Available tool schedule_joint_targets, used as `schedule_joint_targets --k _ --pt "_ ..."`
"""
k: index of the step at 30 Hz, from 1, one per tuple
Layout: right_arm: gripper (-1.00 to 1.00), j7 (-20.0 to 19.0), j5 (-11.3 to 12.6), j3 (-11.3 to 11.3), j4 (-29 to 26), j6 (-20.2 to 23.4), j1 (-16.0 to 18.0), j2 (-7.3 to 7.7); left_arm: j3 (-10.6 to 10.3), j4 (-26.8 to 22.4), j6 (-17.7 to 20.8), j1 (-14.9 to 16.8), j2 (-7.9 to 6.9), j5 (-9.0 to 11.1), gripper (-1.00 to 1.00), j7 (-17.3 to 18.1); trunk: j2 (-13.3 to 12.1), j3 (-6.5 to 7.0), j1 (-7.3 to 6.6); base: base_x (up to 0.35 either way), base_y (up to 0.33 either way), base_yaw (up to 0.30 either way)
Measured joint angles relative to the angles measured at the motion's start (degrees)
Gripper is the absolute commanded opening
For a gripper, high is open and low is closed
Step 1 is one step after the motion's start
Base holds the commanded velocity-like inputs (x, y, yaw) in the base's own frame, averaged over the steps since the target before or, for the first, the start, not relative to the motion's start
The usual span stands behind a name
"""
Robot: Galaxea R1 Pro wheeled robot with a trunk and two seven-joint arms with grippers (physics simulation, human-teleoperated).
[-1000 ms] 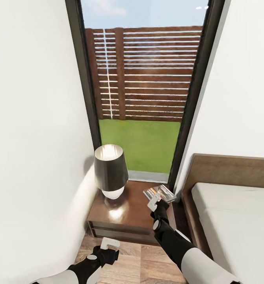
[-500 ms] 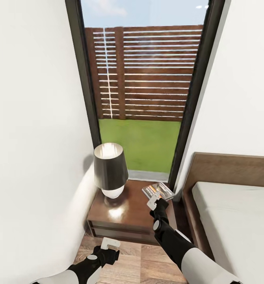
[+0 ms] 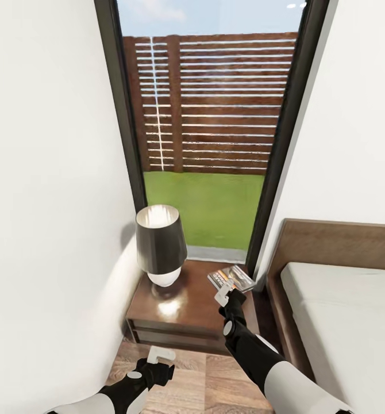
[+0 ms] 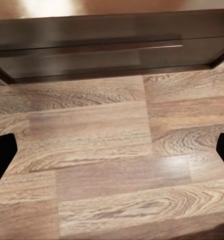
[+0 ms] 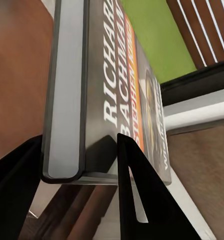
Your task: In the bedroom, move the book from the bed onto either nightstand, and place the two sandals side by side next to the bed.
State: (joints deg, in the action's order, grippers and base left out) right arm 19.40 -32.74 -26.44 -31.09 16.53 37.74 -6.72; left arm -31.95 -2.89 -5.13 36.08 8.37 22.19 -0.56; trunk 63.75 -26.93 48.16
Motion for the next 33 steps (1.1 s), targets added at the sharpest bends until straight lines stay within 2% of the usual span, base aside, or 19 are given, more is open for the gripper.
schedule_joint_targets --k 13,15,17,18,19,22,25,33 --pt "-1.00 0.07 -0.74 -0.39 0.97 0.72 0.00 -0.03 0.00 0.01 -0.02 0.00 -0.04 0.08 1.00 -0.50 5.22 -2.39 2.86 0.000 0.000 0.000" --pt "-1.00 0.42 -0.90 -0.48 1.55 1.11 0.00 -0.06 0.07 0.03 -0.58 0.01 -0.08 0.15 1.00 -2.39 6.02 -2.75 3.30 0.000 0.000 0.000" --pt "-1.00 0.56 -0.88 -0.49 1.72 1.22 0.00 -0.07 0.07 -0.08 -1.09 -0.23 -0.08 0.03 1.00 -6.83 6.82 -3.11 3.74 0.000 0.000 0.000" --pt "-1.00 0.59 -0.87 -0.45 1.81 1.25 0.00 -0.07 0.06 -0.39 -2.28 -0.72 -0.03 -0.02 1.00 -10.20 7.22 -3.29 3.96 0.000 0.000 0.000" --pt "-1.00 0.60 -0.90 -0.45 1.85 1.27 0.00 -0.07 0.03 -0.65 -3.72 -1.07 0.00 -0.04 1.00 -11.93 7.63 -3.47 4.17 0.000 0.000 0.000" --pt "-1.00 0.63 -0.90 -0.42 1.91 1.29 0.00 -0.04 0.04 -0.98 -7.05 -1.90 -0.04 -0.04 1.00 -14.33 8.83 -4.01 4.83 0.000 0.000 0.000" --pt "-1.00 0.66 -0.90 -0.42 1.97 1.32 0.00 0.01 0.08 -1.05 -8.37 -2.27 -0.09 -0.04 1.00 -14.87 10.03 -4.54 5.49 0.000 0.000 0.000" --pt "-1.00 0.66 -0.96 -0.42 1.95 1.44 0.00 -0.06 0.03 -1.02 -8.98 -2.44 -0.18 -0.15 1.00 -14.49 13.24 -5.98 7.25 0.000 0.000 0.000"
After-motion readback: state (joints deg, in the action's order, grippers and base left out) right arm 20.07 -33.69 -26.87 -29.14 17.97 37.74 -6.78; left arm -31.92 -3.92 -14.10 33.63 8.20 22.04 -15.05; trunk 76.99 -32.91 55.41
